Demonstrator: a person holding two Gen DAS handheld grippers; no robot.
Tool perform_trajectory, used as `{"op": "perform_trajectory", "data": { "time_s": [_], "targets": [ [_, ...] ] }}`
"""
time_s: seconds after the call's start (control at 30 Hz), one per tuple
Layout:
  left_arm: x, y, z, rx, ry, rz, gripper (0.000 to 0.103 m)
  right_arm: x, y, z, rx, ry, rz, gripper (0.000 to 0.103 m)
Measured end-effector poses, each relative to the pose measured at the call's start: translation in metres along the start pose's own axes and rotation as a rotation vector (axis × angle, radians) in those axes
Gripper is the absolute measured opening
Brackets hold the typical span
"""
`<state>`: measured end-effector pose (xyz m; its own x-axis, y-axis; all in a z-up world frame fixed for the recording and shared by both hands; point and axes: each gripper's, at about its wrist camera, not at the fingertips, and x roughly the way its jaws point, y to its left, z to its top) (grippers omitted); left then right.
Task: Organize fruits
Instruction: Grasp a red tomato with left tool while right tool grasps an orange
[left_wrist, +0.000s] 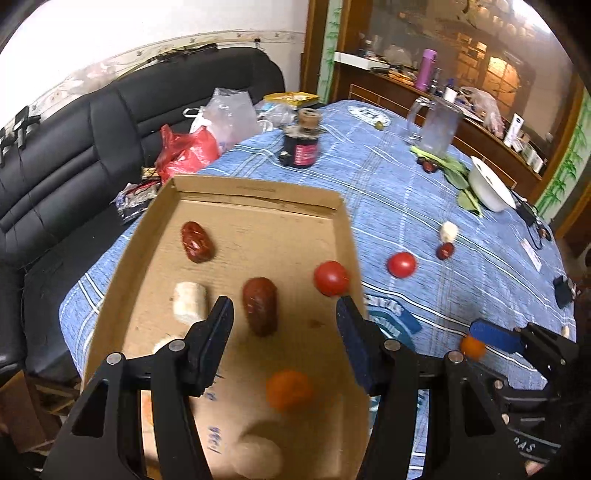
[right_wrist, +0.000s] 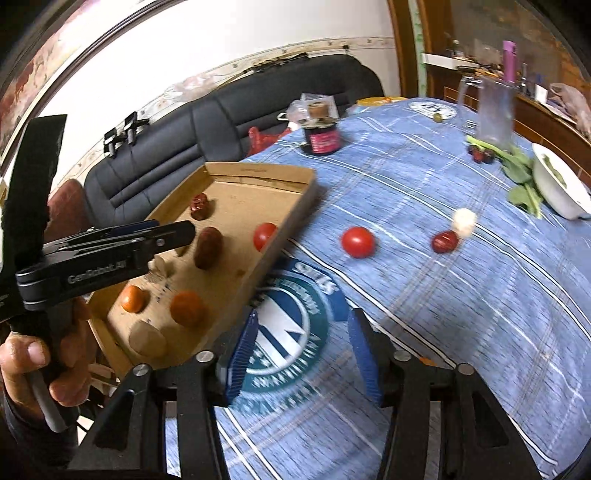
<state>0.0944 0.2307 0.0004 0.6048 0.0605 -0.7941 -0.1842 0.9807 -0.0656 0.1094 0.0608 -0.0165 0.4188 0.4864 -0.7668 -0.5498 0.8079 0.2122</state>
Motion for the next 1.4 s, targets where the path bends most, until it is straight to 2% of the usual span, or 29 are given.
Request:
{"op": "perform_trajectory", "data": {
  "time_s": [0.33, 0.6, 1.03, 1.4],
  "targets": [
    [-0.009, -0.050, -0.007, 0.070, 0.005, -0.081, 0.057, -0.030, -0.045, -0.027, 0.071, -0.012, -0.057, 0.055],
    [-0.002, -0.079, -0.006, 0.110, 0.019, -0.107, 0.057, -0.029, -0.072, -0.044, 0.119, 0.012, -0.081, 0.056],
    [0.017, -0.103, 0.001, 0.140, 0.040, -0.123, 0.057, -0.011, -0.068, -0.045, 0.100, 0.040, -0.054, 0.055],
    [0.079, -0.126, 0.019, 0.178, 0.122, -0.078, 0.057, 0.017, -0.066, -0.037, 0.084, 0.074, -0.046, 0.055]
  ]
}}
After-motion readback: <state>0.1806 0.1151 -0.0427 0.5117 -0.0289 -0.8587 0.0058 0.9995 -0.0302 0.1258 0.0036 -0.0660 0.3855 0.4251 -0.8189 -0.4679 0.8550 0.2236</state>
